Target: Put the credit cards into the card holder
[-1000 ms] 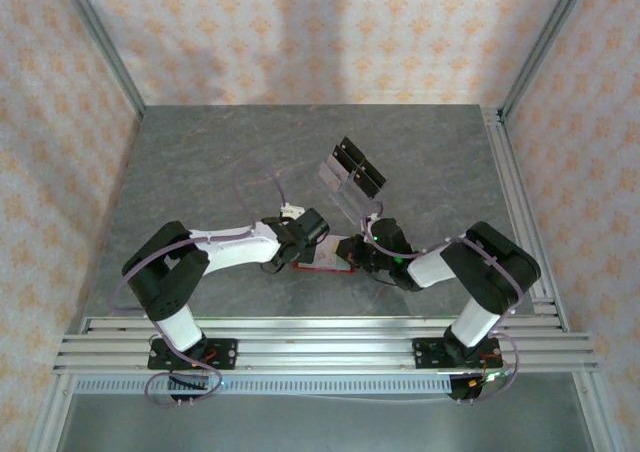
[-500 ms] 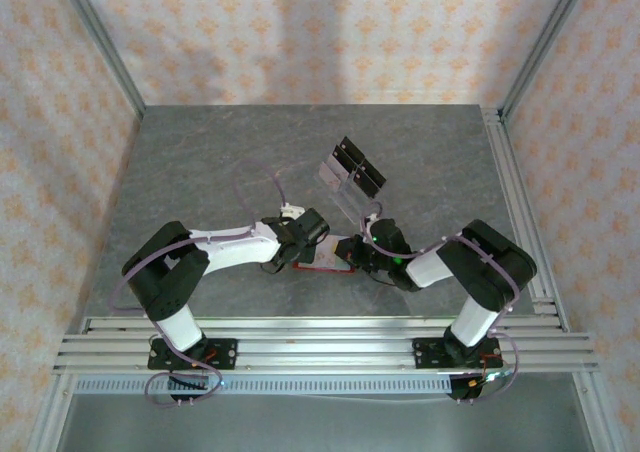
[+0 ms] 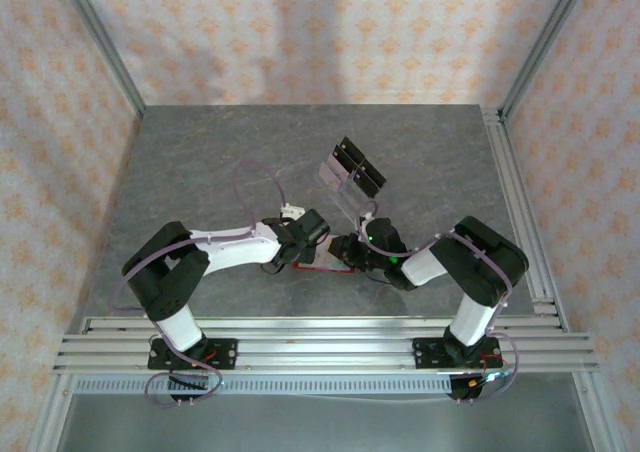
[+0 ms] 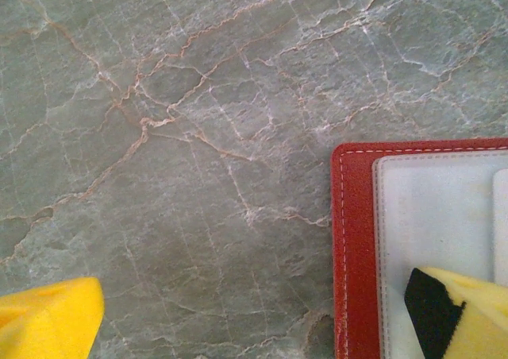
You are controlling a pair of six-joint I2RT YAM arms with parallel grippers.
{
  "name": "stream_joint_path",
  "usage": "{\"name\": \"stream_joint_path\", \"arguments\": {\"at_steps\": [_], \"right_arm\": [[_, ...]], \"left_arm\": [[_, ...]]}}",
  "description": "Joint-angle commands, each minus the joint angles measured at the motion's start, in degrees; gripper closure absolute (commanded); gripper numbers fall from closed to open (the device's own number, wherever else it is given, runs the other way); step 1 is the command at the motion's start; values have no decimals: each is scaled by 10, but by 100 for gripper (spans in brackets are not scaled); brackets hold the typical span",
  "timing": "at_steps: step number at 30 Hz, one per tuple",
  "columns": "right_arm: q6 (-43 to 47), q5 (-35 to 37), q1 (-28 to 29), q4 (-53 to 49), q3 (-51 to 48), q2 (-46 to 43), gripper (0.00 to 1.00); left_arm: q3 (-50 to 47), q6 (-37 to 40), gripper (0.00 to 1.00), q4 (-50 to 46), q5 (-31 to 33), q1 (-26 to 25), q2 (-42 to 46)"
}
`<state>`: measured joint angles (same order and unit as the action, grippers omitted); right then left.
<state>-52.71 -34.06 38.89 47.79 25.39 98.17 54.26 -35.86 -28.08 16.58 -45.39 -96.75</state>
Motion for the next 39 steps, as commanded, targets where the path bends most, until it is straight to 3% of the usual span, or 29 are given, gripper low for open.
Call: {"name": "stream_joint_path", "arguments": {"at_steps": [1, 6, 12, 14, 17, 19, 23, 39], "right_arm": [[22, 15, 3, -89, 7, -38, 63], [71, 37, 3, -232, 33, -94, 54], [133, 60, 3, -403, 94, -134, 56], [154, 73, 3, -468, 124, -137, 62], [177, 90, 3, -548, 170, -127, 84], [186, 96, 4, -584, 194, -115, 93], [193, 104, 7, -616, 225, -91, 98], [193, 104, 32, -618, 276, -11, 100]], "left_arm": [[6, -26, 0, -48, 21, 0, 26], [14, -35, 0, -77, 34, 22, 60], [-1, -21, 0, -88, 41, 43, 81], [-10, -16, 0, -84, 40, 45, 82], [-24, -11, 0, -74, 37, 46, 80], [-31, -10, 0, -67, 36, 46, 76], [-43, -8, 0, -53, 32, 47, 62], [-61, -4, 0, -22, 12, 47, 42]]}}
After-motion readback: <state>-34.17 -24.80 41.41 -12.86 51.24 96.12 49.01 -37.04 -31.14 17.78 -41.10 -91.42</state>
